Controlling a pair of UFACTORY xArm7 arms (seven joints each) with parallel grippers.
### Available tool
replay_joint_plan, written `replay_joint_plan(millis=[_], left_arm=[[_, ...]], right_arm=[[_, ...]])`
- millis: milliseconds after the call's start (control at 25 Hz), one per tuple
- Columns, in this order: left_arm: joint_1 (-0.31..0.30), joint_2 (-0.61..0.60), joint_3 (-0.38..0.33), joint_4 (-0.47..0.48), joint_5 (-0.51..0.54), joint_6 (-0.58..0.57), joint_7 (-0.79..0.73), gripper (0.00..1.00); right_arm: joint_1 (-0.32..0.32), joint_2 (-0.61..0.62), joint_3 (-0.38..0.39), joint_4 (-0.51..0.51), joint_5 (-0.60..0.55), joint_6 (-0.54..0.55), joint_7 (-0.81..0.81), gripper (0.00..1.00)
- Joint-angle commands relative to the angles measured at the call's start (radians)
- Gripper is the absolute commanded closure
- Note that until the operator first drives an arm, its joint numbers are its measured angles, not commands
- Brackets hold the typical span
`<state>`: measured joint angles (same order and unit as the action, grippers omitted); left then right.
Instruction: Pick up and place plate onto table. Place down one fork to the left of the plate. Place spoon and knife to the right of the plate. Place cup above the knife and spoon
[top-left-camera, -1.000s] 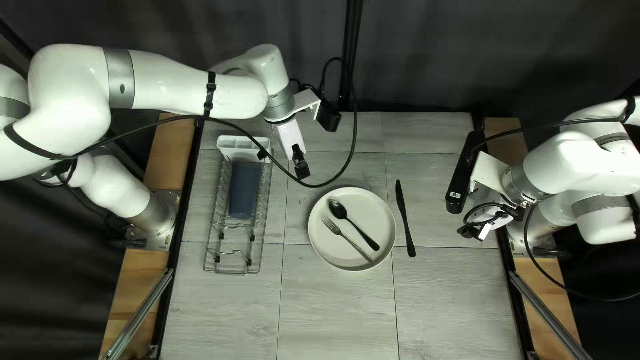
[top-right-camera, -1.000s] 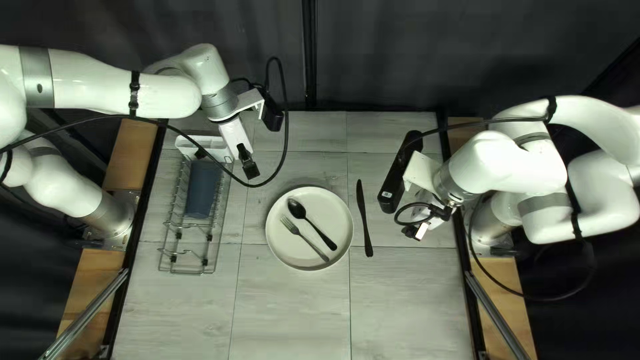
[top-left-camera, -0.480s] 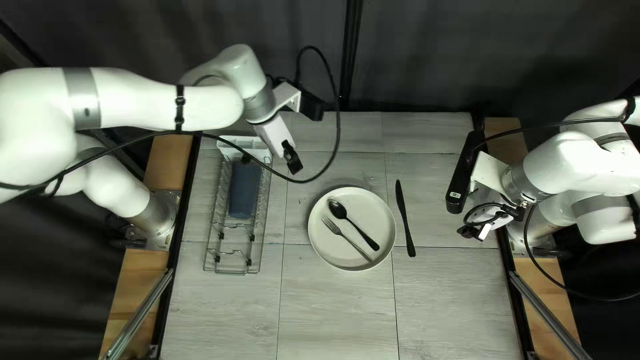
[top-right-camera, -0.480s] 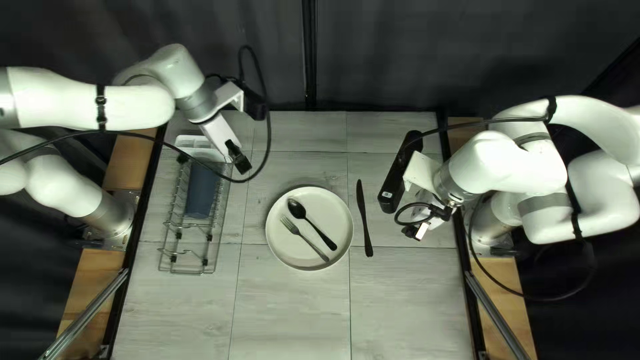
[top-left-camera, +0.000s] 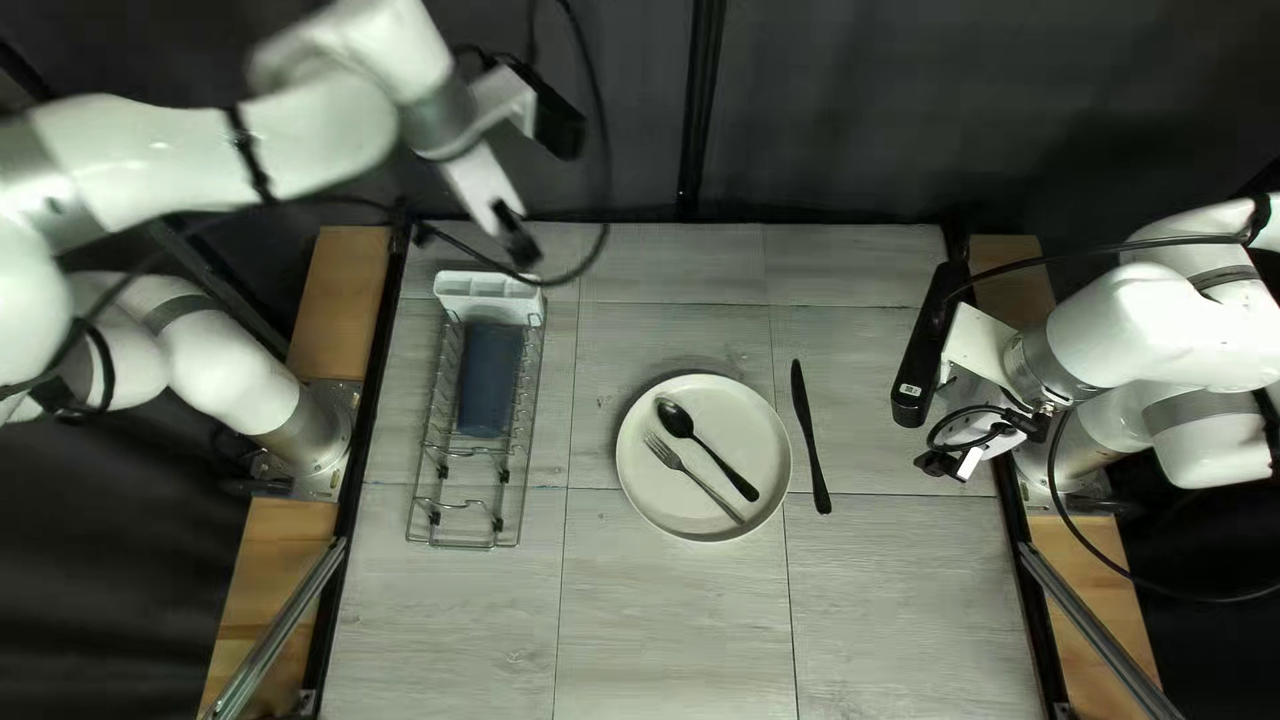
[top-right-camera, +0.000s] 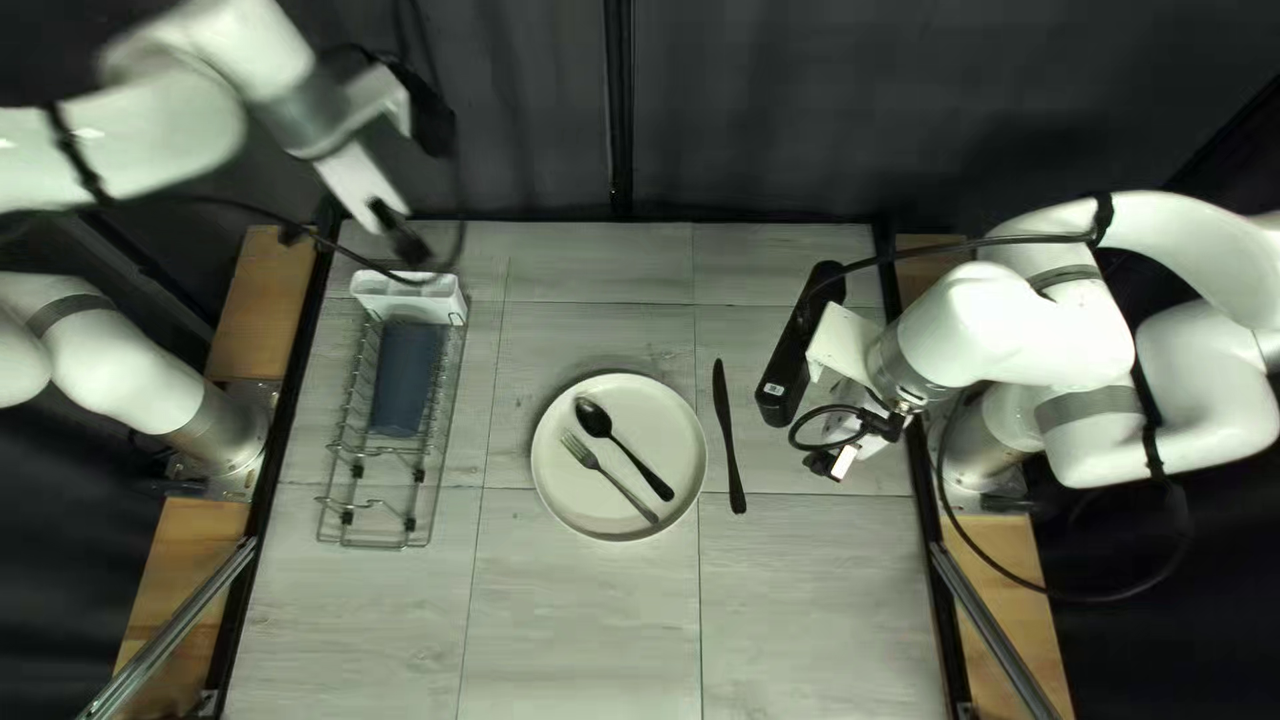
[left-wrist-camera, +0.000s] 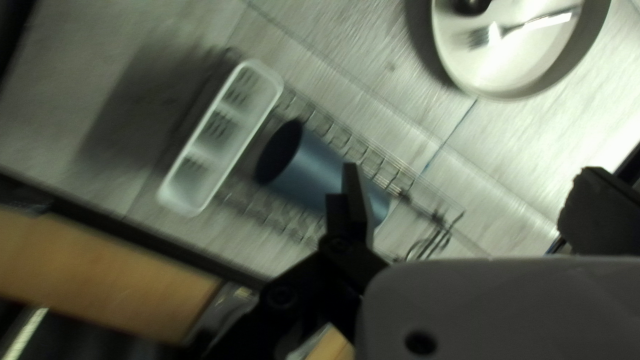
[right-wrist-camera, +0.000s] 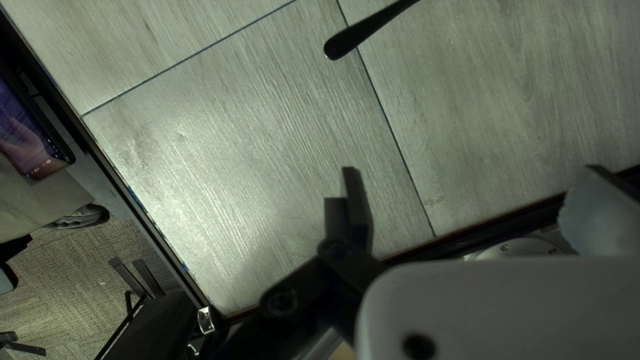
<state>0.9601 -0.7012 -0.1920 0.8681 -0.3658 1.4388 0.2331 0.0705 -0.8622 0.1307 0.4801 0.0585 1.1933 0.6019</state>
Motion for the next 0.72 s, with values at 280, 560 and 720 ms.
replay_joint_plan(millis=[280, 560, 720], left_arm=[[-0.001, -0.019, 0.015, 0.004, 0.011, 0.024, 0.013, 0.00], [-0.001, -0.019, 0.015, 0.004, 0.011, 0.024, 0.013, 0.00], [-0.001, -0.019, 0.015, 0.004, 0.011, 0.024, 0.013, 0.00]], right_arm=[[0.000, 0.000, 0.000, 0.000, 0.000, 0.000, 0.000, 0.00], [0.000, 0.000, 0.000, 0.000, 0.000, 0.000, 0.000, 0.00], [-0.067, 0.198, 0.097, 0.107, -0.069, -0.085, 0.107, 0.00]])
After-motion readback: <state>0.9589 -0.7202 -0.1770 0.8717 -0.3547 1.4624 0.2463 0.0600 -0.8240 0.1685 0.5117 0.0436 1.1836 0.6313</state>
